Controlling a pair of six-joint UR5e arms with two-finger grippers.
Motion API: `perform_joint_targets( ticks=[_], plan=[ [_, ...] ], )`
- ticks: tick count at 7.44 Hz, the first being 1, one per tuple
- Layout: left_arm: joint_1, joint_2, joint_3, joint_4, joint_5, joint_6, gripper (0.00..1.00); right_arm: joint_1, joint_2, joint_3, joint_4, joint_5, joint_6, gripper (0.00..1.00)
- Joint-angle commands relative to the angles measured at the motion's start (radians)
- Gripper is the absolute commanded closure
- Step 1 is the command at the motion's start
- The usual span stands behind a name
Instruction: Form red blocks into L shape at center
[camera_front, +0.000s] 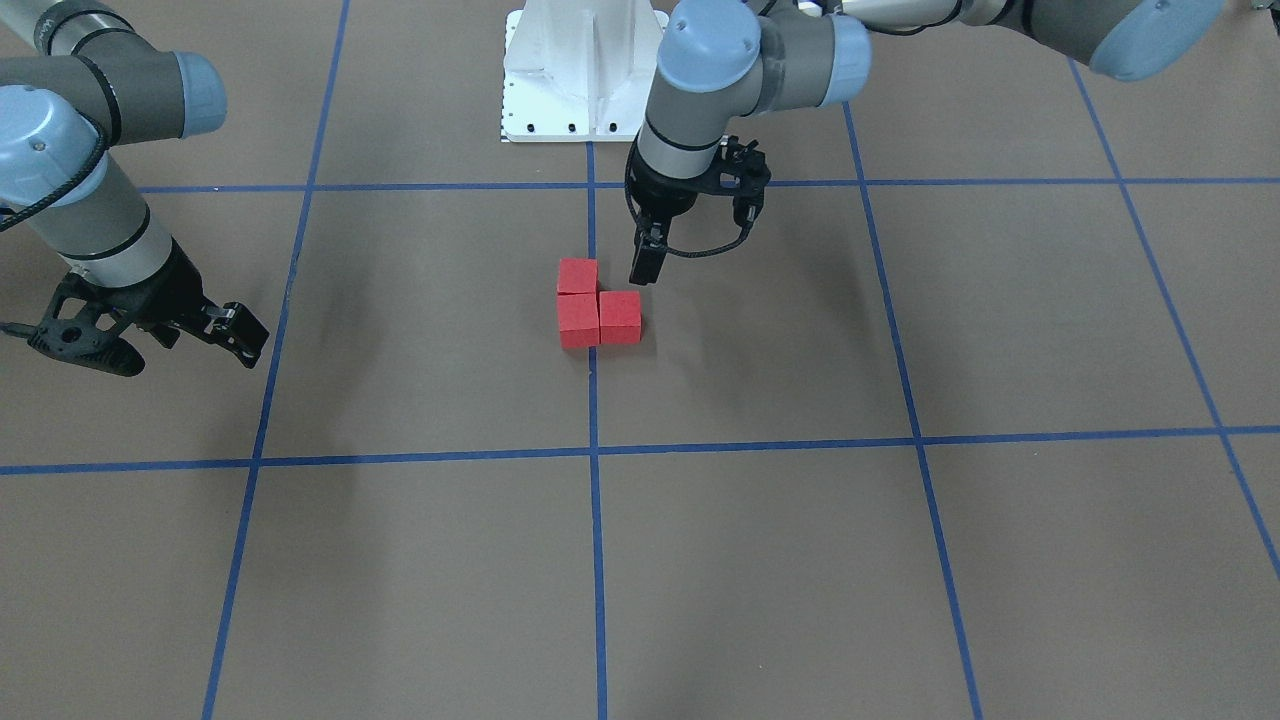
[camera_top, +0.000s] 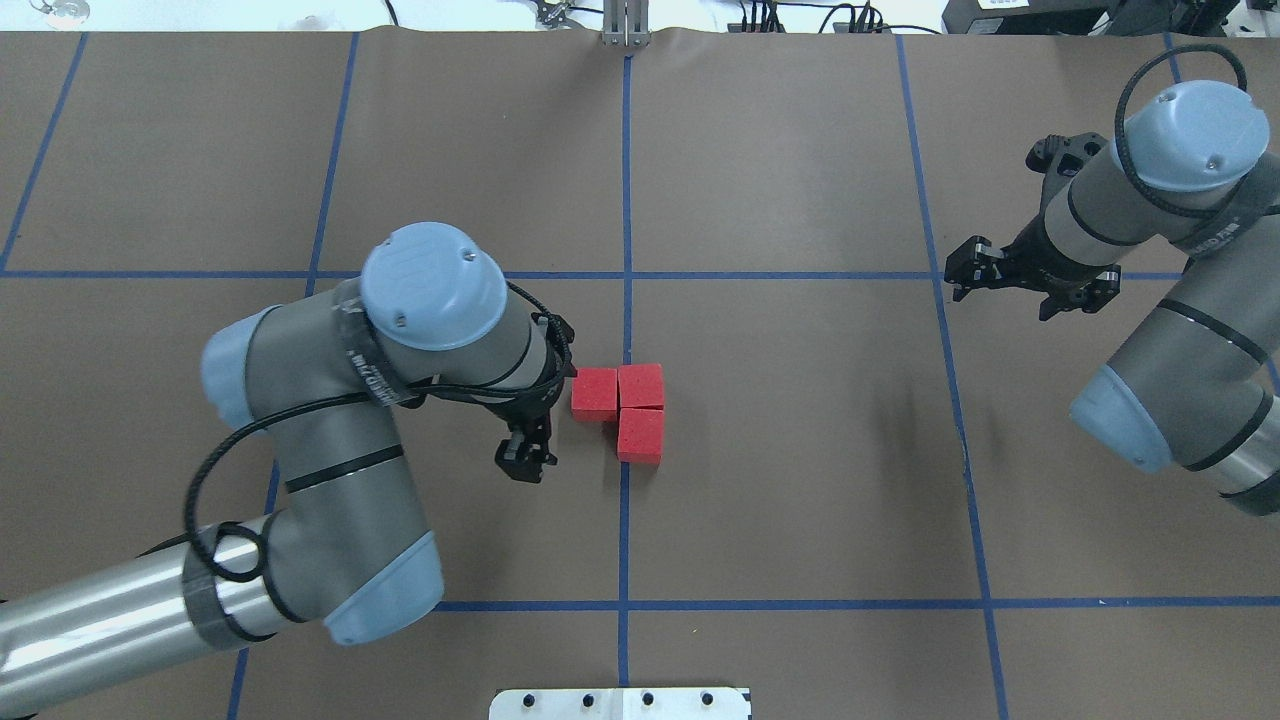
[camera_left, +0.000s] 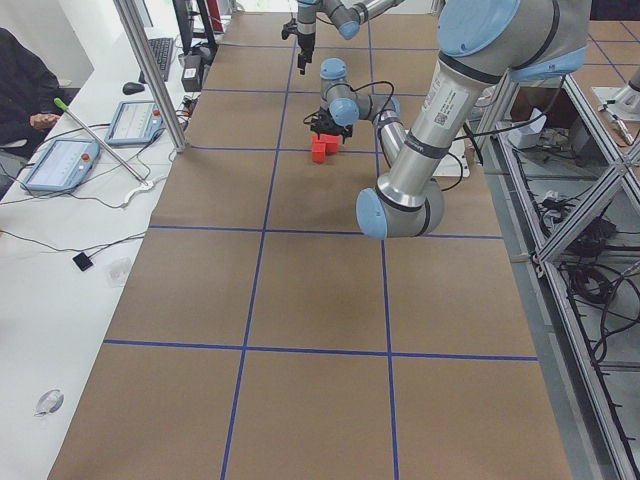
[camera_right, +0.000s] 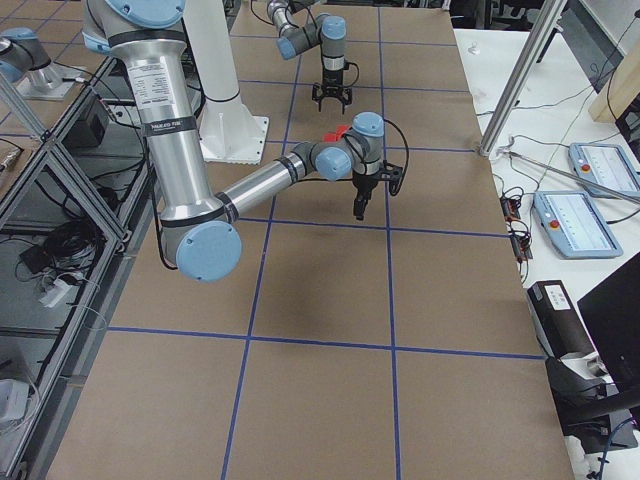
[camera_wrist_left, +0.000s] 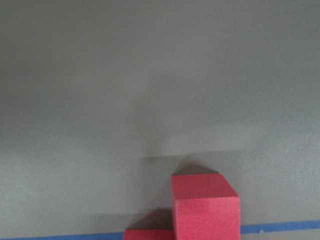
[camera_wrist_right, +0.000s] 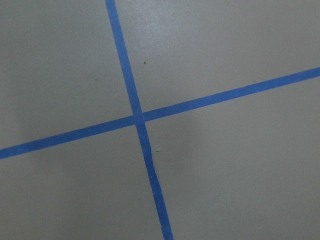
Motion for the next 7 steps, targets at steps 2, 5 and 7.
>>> perform_joint_targets(
  ticks=[2,5,7],
  plan=[
    [-0.092,0.279,-0.273,0.005,-0.026,0.445,0.00,0.146,-0.055,0.006,0.003,0.126,-0.109,0.00],
    [-0.259,0.424,-0.268,-0.003,-0.031,0.954,0.00,0.329,-0.160,0.004,0.003,0.213,-0.354,0.00],
    [-0.470,0.490,-0.225,-0.006,-0.157,1.374,0.00,0.418,-0.218,-0.003,0.001,0.218,-0.514,0.00]
  ],
)
